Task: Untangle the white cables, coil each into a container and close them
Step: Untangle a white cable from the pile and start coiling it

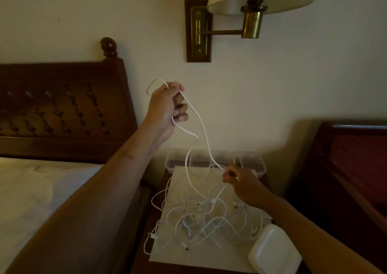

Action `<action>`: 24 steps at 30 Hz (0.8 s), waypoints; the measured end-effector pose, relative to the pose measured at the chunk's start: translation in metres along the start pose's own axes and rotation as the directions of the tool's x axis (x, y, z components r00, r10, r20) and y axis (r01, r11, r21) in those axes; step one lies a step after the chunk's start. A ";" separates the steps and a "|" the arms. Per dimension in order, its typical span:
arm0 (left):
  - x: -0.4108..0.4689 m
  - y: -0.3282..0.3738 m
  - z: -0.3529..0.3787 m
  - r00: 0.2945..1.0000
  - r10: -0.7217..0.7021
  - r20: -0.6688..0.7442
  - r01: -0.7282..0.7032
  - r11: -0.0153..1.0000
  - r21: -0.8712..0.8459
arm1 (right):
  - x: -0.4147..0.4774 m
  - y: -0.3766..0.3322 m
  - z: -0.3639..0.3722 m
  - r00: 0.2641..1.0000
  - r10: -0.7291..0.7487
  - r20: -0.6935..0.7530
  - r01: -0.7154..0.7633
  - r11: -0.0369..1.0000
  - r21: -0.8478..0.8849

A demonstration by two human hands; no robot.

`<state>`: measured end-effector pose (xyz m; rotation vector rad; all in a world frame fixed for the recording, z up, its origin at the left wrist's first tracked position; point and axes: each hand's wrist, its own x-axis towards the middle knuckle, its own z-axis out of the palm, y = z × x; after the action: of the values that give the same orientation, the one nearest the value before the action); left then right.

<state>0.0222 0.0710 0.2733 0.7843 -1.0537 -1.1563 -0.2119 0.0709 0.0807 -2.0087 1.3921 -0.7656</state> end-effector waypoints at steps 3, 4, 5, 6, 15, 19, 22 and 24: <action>-0.005 -0.016 -0.008 0.996 -0.009 -0.083 0.030 0.968 0.248 | 0.002 0.001 -0.012 0.978 0.101 -0.185 -0.077 0.988 0.131; -0.008 -0.023 -0.011 0.994 -0.028 -0.106 0.059 0.951 0.305 | 0.005 -0.002 -0.019 0.965 0.104 -0.242 -0.068 0.986 0.150; -0.011 -0.031 -0.014 0.990 -0.052 -0.131 0.094 0.937 0.336 | 0.008 -0.007 -0.026 0.955 0.098 -0.279 -0.055 0.986 0.157; -0.014 -0.039 -0.018 0.985 -0.078 -0.155 0.128 0.929 0.346 | 0.011 -0.013 -0.033 0.949 0.083 -0.303 -0.037 0.987 0.157; -0.033 -0.074 -0.039 0.975 -0.062 -0.215 0.156 0.878 0.452 | 0.027 -0.038 -0.036 0.919 0.083 -0.384 0.015 0.969 0.246; -0.045 -0.107 -0.050 1.000 0.002 -0.029 0.021 0.637 0.770 | 0.036 -0.058 -0.050 0.811 0.073 -0.581 0.131 0.944 0.302; -0.054 -0.131 -0.043 0.988 -0.113 0.109 -0.010 0.648 0.762 | 0.043 -0.085 -0.061 0.833 -0.001 -0.553 0.218 0.920 0.326; -0.054 -0.143 -0.035 0.978 -0.144 0.151 0.008 0.750 0.662 | 0.045 -0.101 -0.066 0.856 -0.078 -0.511 0.266 0.914 0.306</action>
<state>0.0048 0.0862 0.1182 1.2969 -1.6518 -0.9288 -0.1844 0.0494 0.2043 -1.7188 1.2043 -1.5859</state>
